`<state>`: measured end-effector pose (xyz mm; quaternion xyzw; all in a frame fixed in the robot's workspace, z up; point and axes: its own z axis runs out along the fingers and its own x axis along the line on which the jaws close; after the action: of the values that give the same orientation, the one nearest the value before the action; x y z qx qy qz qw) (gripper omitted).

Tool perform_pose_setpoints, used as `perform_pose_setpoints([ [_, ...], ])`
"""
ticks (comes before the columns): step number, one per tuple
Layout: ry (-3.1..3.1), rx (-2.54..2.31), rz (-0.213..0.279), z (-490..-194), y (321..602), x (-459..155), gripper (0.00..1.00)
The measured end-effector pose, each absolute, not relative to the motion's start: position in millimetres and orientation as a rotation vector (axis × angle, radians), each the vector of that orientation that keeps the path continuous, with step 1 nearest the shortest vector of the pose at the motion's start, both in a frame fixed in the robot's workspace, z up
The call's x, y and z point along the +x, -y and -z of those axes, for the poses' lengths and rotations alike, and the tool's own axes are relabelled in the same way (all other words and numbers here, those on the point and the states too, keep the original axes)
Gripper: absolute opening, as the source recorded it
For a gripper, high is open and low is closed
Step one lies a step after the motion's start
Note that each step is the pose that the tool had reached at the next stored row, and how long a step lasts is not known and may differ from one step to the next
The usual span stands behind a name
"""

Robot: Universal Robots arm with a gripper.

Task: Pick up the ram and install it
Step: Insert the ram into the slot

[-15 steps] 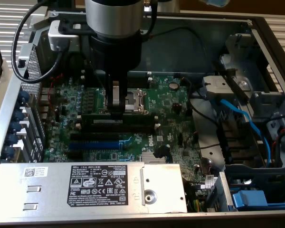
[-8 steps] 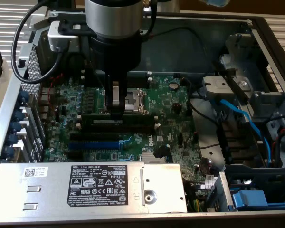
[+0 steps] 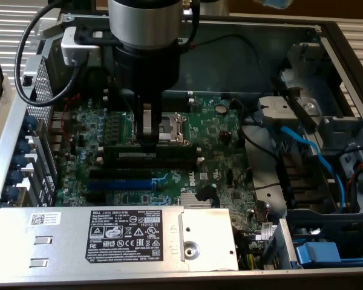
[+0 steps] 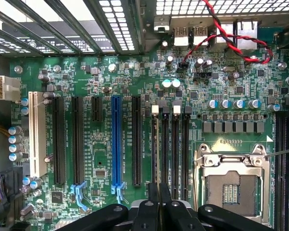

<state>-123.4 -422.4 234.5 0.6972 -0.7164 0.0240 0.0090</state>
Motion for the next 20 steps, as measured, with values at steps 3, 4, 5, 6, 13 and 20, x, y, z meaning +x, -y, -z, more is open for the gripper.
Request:
perform_pose_setpoints([
  [3,2.238,2.178,-0.075,-233.9,422.4,-123.4,0.12],
  [4,2.238,2.178,-0.075,-233.7,422.4,-123.4,0.12],
  [5,2.238,2.178,-0.075,-233.5,422.4,-123.4,0.12],
  [6,2.238,2.178,-0.075,-233.3,422.4,-123.4,0.12],
  [13,2.238,2.178,-0.075,-231.8,422.4,-123.4,0.12],
  [20,2.238,2.178,-0.075,-230.5,422.4,-123.4,0.12],
])
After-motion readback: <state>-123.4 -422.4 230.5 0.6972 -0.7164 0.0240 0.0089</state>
